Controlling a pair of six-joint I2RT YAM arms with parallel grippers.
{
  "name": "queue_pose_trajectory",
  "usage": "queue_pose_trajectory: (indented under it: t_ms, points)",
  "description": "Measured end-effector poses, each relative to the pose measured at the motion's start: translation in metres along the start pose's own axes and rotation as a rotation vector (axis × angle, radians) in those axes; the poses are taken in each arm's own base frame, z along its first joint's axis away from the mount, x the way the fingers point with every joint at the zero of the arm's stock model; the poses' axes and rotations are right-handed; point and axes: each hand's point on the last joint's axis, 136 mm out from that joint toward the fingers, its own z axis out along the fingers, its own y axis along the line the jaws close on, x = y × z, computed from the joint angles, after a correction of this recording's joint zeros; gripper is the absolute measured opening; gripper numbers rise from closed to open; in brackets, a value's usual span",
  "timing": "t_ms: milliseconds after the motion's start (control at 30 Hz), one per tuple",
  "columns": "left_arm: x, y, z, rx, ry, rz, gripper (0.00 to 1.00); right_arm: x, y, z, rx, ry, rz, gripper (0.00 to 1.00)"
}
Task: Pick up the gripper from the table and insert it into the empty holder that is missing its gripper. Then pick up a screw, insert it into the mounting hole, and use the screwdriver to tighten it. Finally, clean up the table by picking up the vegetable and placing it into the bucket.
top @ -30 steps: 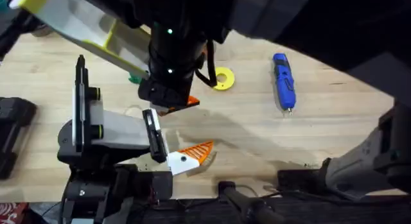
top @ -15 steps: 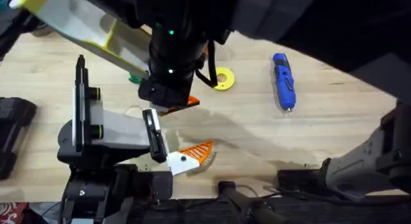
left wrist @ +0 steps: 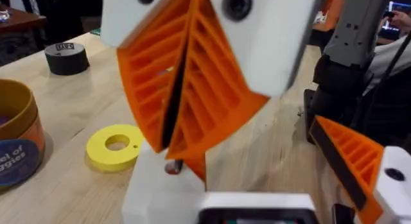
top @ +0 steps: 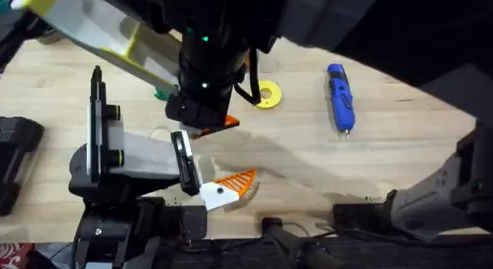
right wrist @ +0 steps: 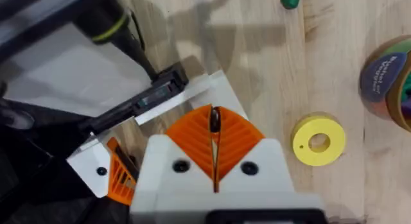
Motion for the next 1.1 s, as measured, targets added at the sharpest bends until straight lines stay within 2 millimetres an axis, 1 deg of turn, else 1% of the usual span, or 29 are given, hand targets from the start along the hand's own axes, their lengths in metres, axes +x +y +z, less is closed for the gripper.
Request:
queue_pose_trajectory:
  t_ms: [767,933,1100]
  points:
    - [0.000,0.000,0.000,0.000,0.000,0.000,0.986,0.000,-0.002,0.000,0.012,0.002,0.004,0.005]
    - [0.000,0.000,0.000,0.000,0.000,0.000,0.986,0.005,-0.002,0.007,0.007,0.022,0.006,0.005]
    - [0.000,0.000,0.000,0.000,0.000,0.000,0.986,0.005,-0.002,0.013,0.007,0.023,0.010,0.005]
